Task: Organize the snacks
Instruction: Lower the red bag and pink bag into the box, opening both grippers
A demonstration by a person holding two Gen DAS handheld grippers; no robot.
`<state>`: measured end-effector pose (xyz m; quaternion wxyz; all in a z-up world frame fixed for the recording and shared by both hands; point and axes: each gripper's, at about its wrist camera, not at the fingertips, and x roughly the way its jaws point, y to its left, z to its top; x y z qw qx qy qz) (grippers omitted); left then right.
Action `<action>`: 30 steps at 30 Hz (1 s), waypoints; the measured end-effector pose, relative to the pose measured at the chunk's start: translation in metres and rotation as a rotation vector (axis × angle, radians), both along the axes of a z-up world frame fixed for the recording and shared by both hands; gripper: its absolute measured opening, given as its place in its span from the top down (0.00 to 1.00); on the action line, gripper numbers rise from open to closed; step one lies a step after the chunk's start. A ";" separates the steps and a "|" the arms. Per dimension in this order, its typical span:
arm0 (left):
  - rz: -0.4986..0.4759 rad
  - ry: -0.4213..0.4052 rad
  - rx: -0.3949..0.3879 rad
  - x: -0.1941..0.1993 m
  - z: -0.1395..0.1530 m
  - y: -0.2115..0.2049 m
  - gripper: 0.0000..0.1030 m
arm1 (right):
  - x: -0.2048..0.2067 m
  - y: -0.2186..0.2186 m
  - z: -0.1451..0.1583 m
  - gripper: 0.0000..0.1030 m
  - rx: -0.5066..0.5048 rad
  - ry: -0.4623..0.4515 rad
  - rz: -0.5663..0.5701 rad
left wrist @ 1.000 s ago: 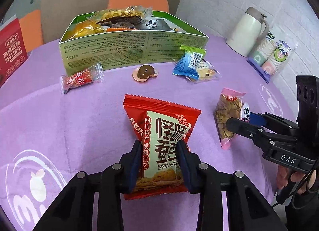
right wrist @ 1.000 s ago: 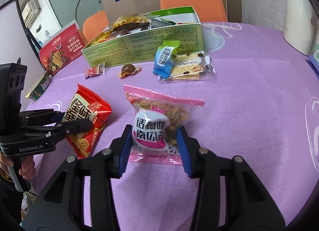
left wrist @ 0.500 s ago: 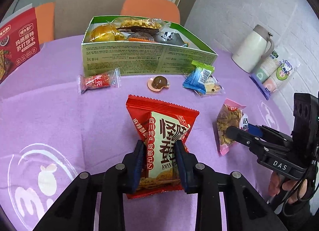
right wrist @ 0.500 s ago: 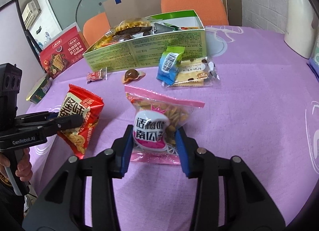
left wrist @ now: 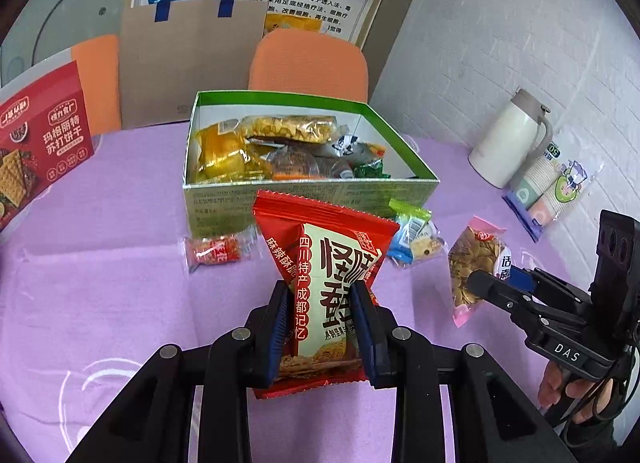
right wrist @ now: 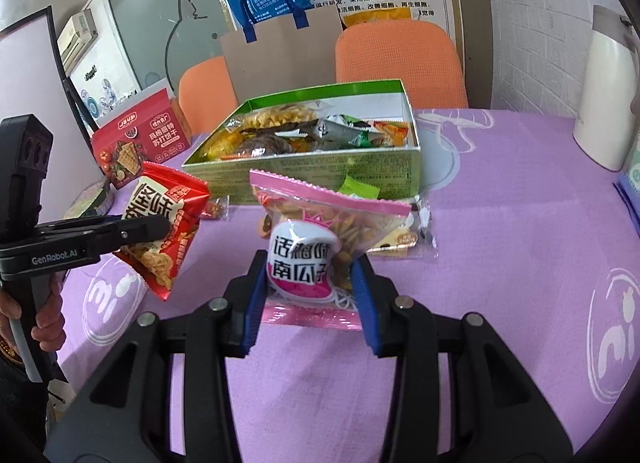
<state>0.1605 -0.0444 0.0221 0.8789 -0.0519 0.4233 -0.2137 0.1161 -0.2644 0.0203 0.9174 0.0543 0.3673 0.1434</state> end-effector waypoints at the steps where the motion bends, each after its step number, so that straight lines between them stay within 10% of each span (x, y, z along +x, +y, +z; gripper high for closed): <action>1: 0.002 -0.010 0.008 0.005 0.005 -0.001 0.70 | 0.004 -0.002 0.005 0.58 0.000 -0.011 -0.003; 16: -0.006 -0.118 0.020 0.097 0.063 -0.052 0.70 | 0.108 -0.018 0.035 0.58 0.054 -0.105 -0.035; 25: 0.041 -0.099 0.064 0.146 0.051 -0.060 0.68 | 0.166 -0.001 0.005 0.50 0.088 -0.050 0.003; 27: 0.066 -0.115 0.106 0.146 0.048 -0.061 0.31 | 0.170 0.005 -0.001 0.30 -0.007 -0.062 -0.015; 30: 0.123 -0.208 0.148 0.136 0.048 -0.058 0.11 | 0.158 0.000 -0.001 0.21 -0.023 -0.134 0.001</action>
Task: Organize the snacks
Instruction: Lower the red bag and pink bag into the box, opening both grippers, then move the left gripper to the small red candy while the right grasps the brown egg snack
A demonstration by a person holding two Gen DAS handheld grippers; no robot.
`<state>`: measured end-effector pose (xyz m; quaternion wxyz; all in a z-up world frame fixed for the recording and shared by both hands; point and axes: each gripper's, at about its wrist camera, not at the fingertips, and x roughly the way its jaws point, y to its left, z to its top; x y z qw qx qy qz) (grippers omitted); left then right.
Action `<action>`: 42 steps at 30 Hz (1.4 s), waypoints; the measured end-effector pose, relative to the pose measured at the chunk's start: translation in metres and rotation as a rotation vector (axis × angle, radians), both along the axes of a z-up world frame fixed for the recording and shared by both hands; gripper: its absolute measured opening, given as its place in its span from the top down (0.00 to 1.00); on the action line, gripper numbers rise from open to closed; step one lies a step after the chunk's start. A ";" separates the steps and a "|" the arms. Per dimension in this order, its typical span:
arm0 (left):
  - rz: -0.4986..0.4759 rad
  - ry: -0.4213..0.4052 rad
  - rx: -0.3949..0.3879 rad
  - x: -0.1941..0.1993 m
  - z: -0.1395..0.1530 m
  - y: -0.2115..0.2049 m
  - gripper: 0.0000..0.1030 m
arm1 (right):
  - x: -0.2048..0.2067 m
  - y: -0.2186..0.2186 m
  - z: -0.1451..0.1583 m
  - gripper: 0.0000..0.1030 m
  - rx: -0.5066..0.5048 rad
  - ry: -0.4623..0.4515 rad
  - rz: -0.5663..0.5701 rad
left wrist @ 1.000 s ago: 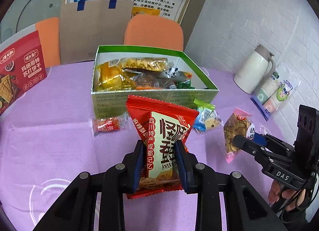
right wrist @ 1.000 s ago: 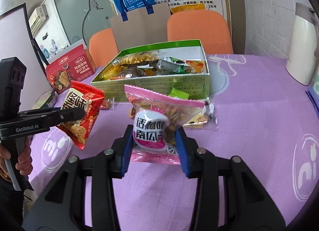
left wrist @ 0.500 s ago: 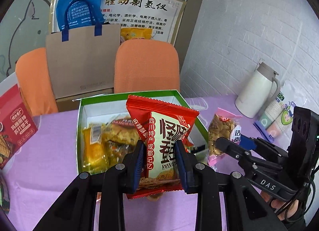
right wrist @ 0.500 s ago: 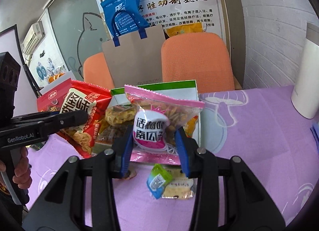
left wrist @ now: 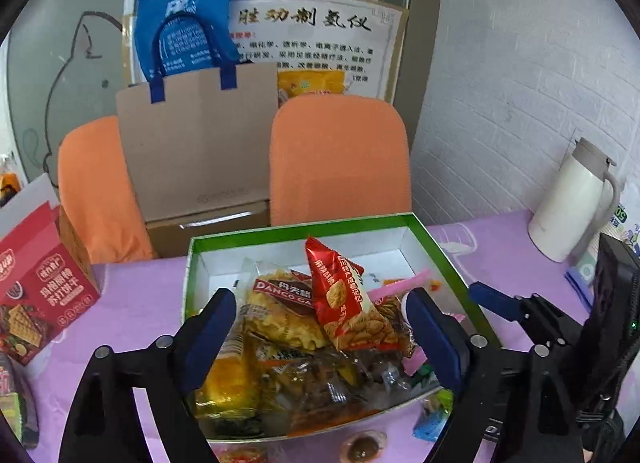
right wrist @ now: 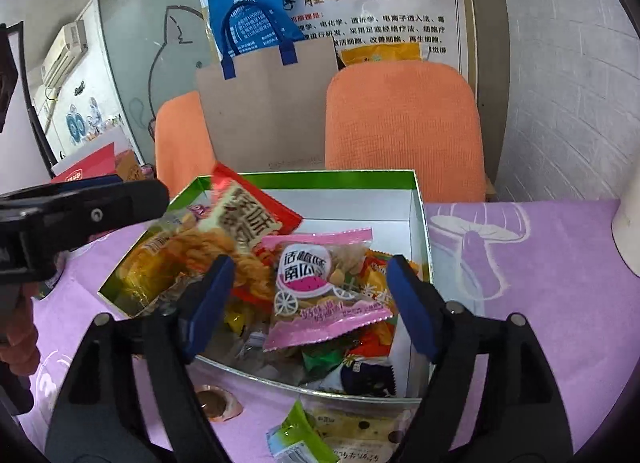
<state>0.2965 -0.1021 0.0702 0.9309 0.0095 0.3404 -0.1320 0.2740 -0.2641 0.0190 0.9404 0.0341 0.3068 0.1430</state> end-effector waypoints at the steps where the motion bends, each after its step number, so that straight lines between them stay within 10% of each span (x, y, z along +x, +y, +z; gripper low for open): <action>1: 0.003 -0.004 0.007 -0.001 -0.001 0.001 0.10 | -0.003 -0.003 0.000 0.17 0.001 -0.002 0.000; 27: 0.051 -0.043 -0.017 -0.114 0.029 0.038 0.02 | -0.127 -0.017 0.048 0.05 0.045 -0.008 -0.047; 42: 0.023 0.023 0.011 -0.171 -0.028 0.093 0.00 | -0.175 -0.010 -0.009 0.08 0.145 0.114 -0.022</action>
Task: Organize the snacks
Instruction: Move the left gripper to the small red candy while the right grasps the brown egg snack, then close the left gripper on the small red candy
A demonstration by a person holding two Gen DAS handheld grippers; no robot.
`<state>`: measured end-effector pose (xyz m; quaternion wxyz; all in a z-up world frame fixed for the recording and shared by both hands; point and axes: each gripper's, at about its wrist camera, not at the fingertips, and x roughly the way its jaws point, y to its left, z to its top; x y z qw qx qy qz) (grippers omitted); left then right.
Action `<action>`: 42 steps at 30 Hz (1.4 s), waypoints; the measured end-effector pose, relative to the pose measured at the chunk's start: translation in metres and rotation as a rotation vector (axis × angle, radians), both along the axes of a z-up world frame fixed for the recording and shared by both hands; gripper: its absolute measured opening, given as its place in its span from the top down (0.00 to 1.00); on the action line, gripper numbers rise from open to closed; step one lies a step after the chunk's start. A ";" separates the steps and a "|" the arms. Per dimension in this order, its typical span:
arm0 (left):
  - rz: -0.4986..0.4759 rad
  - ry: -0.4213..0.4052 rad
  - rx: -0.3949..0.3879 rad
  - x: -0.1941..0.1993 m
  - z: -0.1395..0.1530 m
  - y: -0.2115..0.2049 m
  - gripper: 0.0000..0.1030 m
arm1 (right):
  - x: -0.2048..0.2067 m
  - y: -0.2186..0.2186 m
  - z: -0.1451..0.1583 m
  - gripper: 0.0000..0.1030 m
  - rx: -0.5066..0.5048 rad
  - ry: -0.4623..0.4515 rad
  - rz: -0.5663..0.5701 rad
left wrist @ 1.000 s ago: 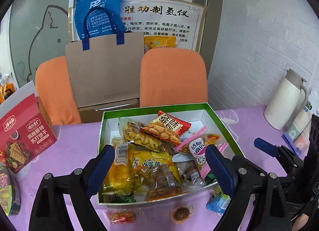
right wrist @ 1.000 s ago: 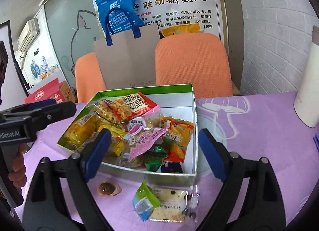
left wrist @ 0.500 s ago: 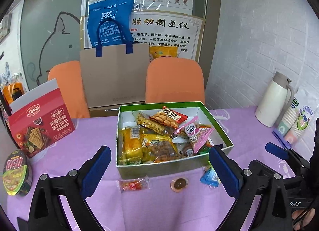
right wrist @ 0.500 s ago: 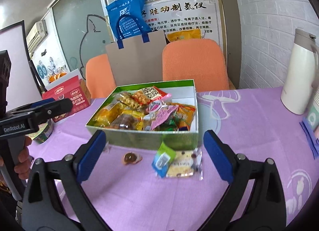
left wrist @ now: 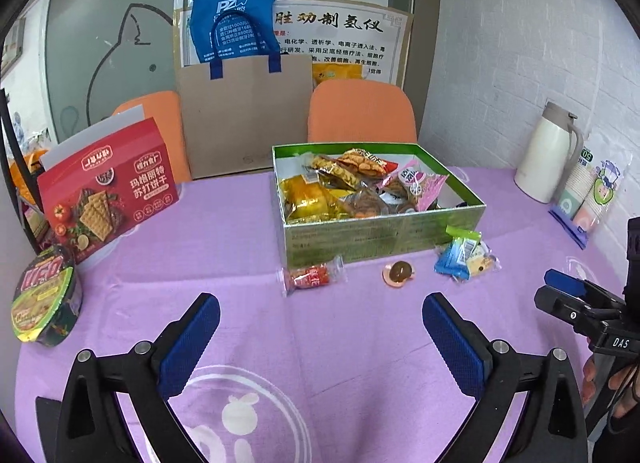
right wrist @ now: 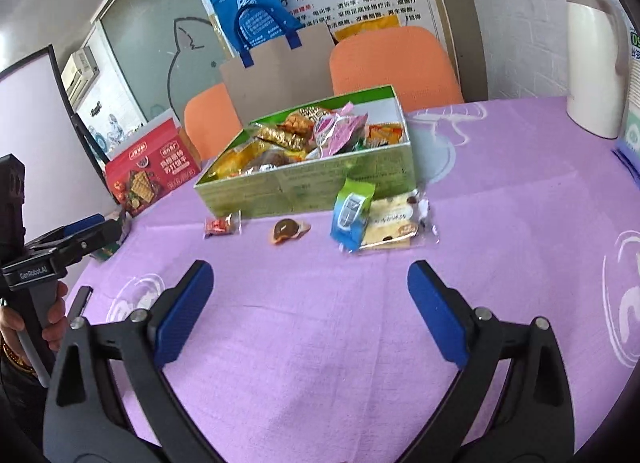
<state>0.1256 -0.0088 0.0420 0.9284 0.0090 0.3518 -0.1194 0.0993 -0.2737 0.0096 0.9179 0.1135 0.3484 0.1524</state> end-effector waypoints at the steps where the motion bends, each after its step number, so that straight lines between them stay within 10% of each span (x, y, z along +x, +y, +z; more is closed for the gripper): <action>1: -0.007 0.007 -0.004 0.002 -0.005 0.002 0.00 | 0.003 0.005 -0.003 0.11 -0.006 0.014 0.012; 25: -0.151 0.190 0.008 0.117 -0.076 -0.001 0.17 | 0.119 0.100 -0.057 0.41 -0.216 0.158 0.092; 32: -0.236 0.246 0.039 0.120 -0.092 -0.009 0.59 | 0.108 0.089 -0.059 0.65 -0.199 0.157 0.110; 38: -0.258 0.242 0.071 0.106 -0.086 -0.016 0.56 | 0.091 0.082 -0.059 0.71 -0.196 0.161 0.130; 42: -0.222 0.198 0.079 0.107 -0.077 -0.022 0.28 | 0.089 0.083 -0.058 0.70 -0.196 0.167 0.133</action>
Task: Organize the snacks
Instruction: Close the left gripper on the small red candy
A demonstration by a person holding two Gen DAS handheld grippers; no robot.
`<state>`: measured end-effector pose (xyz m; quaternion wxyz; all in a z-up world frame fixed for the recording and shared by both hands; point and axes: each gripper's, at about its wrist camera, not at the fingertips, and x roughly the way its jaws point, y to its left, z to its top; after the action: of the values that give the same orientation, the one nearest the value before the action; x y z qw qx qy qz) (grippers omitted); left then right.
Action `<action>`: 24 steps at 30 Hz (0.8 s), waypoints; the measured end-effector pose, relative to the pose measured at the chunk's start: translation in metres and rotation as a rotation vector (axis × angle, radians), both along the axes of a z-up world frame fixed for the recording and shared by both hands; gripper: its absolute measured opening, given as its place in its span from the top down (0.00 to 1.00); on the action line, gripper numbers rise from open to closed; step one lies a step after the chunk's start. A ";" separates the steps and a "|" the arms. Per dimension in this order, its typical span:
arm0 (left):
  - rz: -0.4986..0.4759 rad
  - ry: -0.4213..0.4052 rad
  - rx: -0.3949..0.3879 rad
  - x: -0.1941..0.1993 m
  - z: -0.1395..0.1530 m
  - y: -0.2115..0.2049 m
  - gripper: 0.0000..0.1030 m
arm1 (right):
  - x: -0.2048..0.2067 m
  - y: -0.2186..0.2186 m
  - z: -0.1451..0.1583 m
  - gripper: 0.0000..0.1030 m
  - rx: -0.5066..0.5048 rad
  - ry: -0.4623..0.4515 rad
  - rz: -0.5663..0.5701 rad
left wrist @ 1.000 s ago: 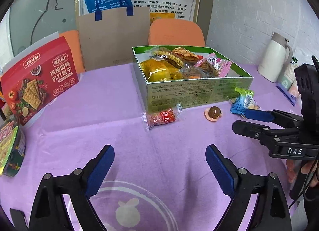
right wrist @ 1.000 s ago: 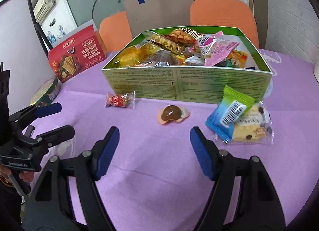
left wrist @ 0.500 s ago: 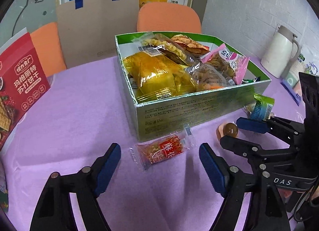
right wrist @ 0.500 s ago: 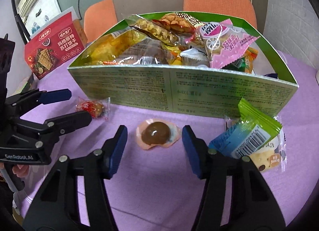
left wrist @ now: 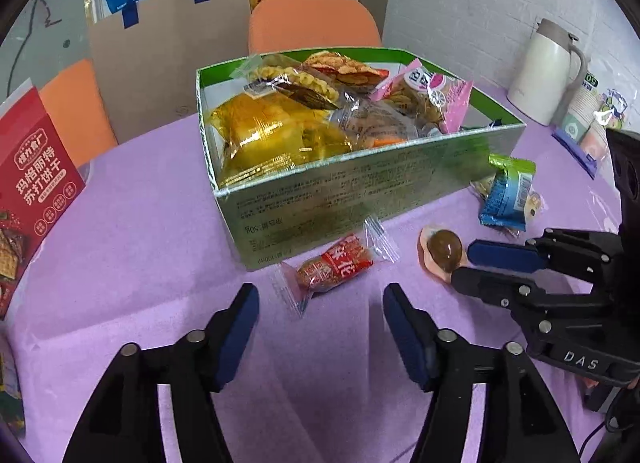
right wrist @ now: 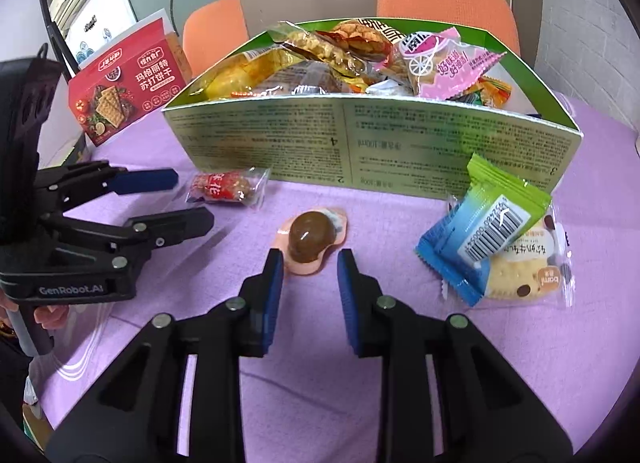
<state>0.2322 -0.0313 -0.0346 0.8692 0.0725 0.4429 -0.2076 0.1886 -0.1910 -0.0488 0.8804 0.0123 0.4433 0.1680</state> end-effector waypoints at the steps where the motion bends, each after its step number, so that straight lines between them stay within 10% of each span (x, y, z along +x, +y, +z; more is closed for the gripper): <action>1: 0.010 -0.012 -0.011 0.001 0.004 0.000 0.26 | 0.001 0.001 0.000 0.64 0.005 0.003 0.001; 5: -0.020 -0.011 -0.034 0.011 0.009 -0.008 0.25 | 0.002 0.002 0.004 0.45 0.006 -0.029 -0.011; 18: -0.061 0.040 0.027 0.013 -0.010 -0.031 0.65 | 0.020 0.013 0.001 0.44 0.022 -0.007 0.010; 24: -0.027 0.051 -0.009 0.014 -0.014 -0.027 0.67 | 0.021 0.014 0.000 0.69 0.018 -0.004 0.006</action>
<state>0.2462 -0.0586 -0.0483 0.8549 0.0692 0.4632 -0.2231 0.2100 -0.1768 -0.0492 0.8806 0.0188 0.4402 0.1747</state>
